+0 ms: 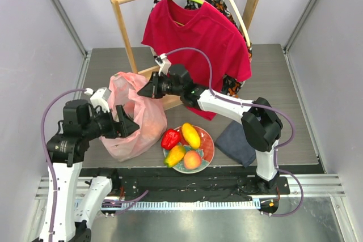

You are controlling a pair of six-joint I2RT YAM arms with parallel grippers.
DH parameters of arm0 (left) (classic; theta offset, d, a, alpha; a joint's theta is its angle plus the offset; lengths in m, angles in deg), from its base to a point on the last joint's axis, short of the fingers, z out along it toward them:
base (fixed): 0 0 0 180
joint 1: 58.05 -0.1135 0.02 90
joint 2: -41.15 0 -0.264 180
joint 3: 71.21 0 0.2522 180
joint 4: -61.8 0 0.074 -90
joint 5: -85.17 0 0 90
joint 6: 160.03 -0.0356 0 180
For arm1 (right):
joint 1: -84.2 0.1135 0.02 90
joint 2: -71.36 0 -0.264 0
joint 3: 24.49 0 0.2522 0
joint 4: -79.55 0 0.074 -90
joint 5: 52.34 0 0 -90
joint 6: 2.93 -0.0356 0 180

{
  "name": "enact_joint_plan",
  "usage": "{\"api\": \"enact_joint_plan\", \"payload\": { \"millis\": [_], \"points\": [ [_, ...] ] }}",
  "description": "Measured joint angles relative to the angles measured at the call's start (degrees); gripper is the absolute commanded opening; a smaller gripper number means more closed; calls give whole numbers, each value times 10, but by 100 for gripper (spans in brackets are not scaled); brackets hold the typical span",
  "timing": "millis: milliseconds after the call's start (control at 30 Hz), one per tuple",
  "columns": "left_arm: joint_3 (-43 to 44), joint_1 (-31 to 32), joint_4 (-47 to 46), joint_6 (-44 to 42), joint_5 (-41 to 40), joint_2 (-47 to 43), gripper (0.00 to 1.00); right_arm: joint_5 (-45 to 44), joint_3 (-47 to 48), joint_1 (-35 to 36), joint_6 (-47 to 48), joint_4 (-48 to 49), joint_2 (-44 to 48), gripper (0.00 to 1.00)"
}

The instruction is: Place the fruits into the plastic bag

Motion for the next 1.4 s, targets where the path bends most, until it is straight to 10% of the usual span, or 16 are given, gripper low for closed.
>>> {"api": "enact_joint_plan", "payload": {
  "millis": [667, 867, 1000, 1400],
  "points": [
    [-94, 70, -124, 65, 17, 72, 70, 4, 4, 0, -7, -4, -3, 1],
    [-119, 114, -172, 97, 12, 98, 42, 3, 4, 0, -5, -15, -3, 1],
    [-125, 118, -194, 113, 6, 100, 2, 1, 4, 0, 1, -20, -3, 1],
    [0, 120, -230, 73, -266, 9, 0, -21, -1, -2, 29, -56, 14, 1]
  ]
}}
